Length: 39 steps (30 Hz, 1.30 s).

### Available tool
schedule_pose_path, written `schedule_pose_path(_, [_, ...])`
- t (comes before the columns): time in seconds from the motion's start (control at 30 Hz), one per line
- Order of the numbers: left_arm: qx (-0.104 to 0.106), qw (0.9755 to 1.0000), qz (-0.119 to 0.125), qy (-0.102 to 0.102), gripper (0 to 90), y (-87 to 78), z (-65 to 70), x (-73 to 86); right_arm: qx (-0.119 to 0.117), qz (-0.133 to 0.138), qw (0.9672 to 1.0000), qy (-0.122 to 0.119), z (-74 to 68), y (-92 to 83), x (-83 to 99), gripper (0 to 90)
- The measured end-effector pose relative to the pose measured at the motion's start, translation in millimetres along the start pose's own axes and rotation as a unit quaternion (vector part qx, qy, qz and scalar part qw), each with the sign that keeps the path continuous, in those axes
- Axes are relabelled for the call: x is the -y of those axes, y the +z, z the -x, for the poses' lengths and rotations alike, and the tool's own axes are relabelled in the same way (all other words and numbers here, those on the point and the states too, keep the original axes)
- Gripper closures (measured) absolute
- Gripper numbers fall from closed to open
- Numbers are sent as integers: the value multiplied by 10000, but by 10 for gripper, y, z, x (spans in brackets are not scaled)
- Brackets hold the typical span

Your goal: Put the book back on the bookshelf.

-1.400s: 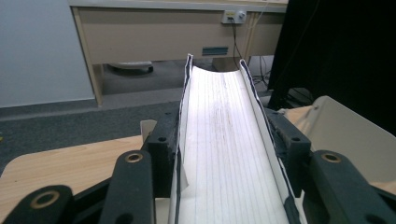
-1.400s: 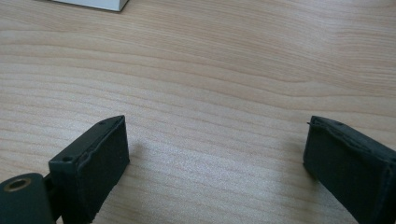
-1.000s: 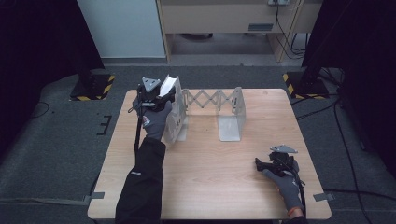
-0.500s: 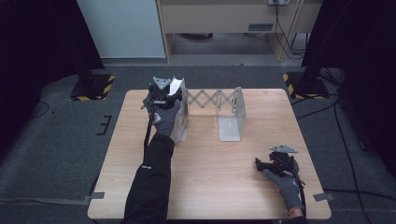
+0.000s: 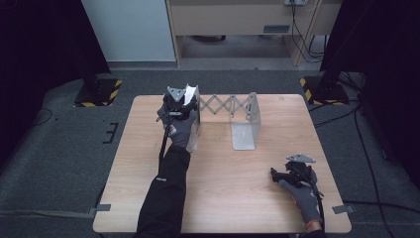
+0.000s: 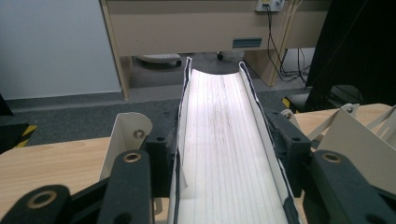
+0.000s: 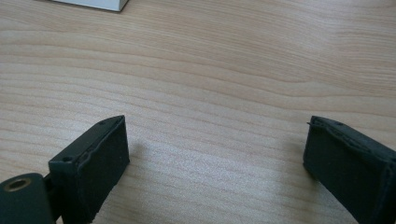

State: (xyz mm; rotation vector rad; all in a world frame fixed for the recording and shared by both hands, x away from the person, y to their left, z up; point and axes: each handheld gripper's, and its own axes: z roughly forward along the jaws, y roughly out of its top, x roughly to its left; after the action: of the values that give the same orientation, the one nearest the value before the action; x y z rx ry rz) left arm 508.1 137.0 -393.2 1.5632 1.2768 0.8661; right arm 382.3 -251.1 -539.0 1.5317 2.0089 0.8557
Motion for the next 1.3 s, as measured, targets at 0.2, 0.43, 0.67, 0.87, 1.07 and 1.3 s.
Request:
schedule_pose_path(0.2, [161, 9997, 191, -62, 443, -27, -20, 37, -1, 0, 10000, -3, 0, 0, 0, 72])
schedule_pose_path(0.43, [612, 9972, 393, -179, 320, -175, -90, 115, 1, 1, 10000, -6, -1, 0, 0, 72])
schedule_pose_path(0.67, [876, 9956, 330, -40, 274, -365, -154, 304, 5, 6, 10000, -19, 0, 1, 1, 71])
schedule_pose_path(0.87, [939, 9953, 212, 76, 275, -482, -179, 519, 6, 5, 10000, -16, 0, 1, 0, 71])
schedule_pose_path(1.07, [952, 9953, 42, 173, 304, -510, -176, 755, 6, 5, 10000, -18, -1, 1, 1, 71])
schedule_pose_path(1.3, [898, 9958, -191, 33, 431, -440, -211, 923, 5, 5, 10000, -18, 0, 1, 1, 71])
